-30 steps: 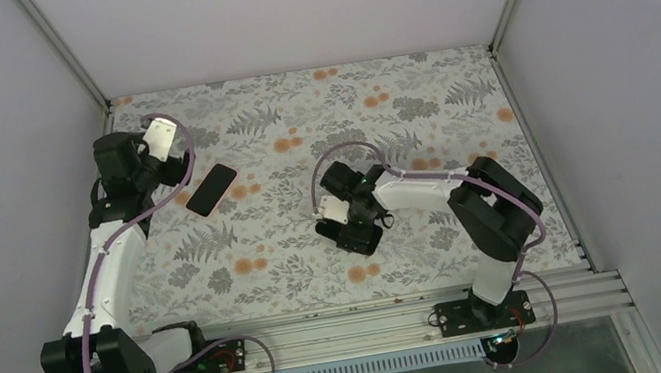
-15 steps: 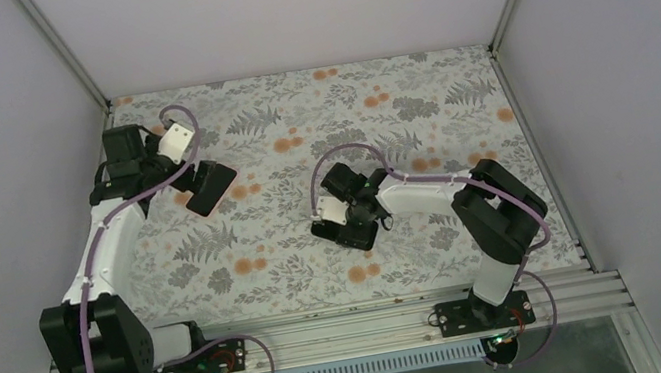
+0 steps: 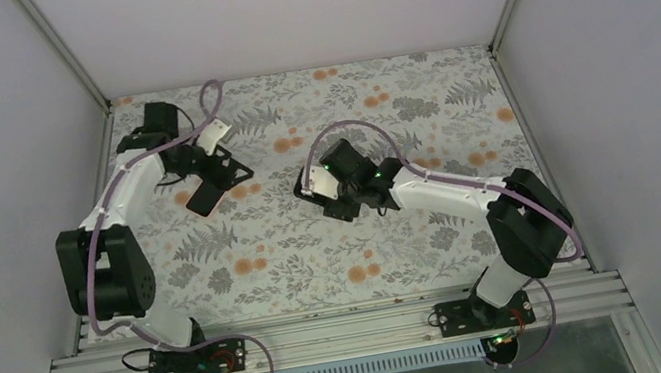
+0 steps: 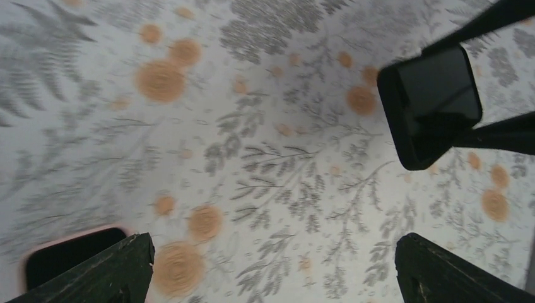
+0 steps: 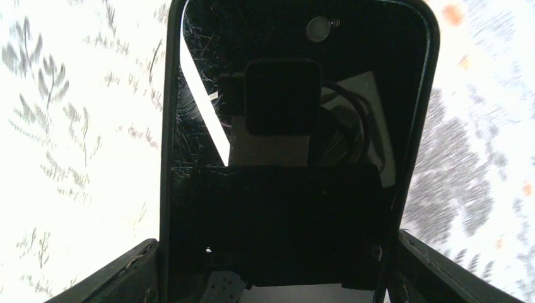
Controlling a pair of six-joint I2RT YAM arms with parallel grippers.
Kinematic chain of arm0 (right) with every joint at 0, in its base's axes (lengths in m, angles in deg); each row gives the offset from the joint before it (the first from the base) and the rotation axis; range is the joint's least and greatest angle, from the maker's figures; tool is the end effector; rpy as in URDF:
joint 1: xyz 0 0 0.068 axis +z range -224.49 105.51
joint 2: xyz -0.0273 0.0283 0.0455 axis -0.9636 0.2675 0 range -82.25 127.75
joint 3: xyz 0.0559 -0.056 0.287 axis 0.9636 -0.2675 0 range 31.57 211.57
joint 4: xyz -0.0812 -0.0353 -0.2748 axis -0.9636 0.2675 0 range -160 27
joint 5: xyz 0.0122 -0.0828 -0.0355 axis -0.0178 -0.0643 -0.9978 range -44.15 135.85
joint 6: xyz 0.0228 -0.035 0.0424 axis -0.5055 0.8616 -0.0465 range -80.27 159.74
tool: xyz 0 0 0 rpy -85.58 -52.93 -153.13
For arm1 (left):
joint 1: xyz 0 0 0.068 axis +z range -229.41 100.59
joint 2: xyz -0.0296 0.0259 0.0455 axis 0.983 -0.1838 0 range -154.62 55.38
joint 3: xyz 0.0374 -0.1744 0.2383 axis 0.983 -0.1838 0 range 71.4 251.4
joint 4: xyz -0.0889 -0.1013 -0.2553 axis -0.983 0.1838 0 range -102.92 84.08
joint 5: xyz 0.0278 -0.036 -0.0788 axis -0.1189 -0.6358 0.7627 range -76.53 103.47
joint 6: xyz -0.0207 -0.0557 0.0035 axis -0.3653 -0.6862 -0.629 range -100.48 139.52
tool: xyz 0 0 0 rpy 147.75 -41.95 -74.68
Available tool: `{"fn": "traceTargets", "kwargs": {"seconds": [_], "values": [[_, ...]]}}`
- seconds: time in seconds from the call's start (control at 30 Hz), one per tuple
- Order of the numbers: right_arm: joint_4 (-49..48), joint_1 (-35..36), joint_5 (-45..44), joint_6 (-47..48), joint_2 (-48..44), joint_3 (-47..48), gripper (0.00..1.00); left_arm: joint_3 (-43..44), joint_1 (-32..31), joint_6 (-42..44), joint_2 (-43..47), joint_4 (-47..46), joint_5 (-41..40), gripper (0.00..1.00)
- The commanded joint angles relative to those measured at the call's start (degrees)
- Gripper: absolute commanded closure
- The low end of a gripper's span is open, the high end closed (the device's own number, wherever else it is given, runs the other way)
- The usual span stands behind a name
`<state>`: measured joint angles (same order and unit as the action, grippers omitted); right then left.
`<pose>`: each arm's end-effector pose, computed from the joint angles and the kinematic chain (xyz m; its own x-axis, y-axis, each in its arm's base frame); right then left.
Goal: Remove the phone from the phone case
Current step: Pick up the phone at the center of the board.
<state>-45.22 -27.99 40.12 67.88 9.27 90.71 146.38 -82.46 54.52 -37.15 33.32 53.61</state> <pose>0.2475 0.2543 0.2084 -0.1872 -0.8790 -0.4385 -0.8764 0.3511 -0.3297 0.3574 -0.0474 0.2811 -0.5475 0.4683 -0.6935 0.7801 0.5856 -0.2205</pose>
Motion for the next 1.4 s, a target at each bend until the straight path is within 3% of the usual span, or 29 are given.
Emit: {"fn": "traceTargets", "kwargs": {"seconds": [0.0, 0.67, 0.8, 1.07, 1.37], "values": [[-7.0, 0.4, -2.1, 1.8, -2.6, 4.3, 0.44, 2.4, -3.4, -1.5, -3.8, 4.9, 3.3, 0.06], [-11.3, 2.3, -2.5, 1.9, 3.1, 12.7, 0.44, 17.8, -5.6, 5.7, -19.7, 23.9, 21.7, 0.09], [-12.1, 2.5, -3.7, 1.9, 3.2, 13.4, 0.44, 20.3, -5.6, 7.7, -22.7, 28.0, 24.0, 0.18], [-10.4, 3.3, -3.7, 2.9, 3.3, 14.8, 0.44, 22.6, -5.5, 9.0, -23.8, 31.3, 27.6, 0.25], [-10.5, 3.5, -4.1, 3.1, 6.0, 16.7, 0.44, 22.1, -5.5, 8.9, -23.0, 31.5, 29.6, 0.38]]}}
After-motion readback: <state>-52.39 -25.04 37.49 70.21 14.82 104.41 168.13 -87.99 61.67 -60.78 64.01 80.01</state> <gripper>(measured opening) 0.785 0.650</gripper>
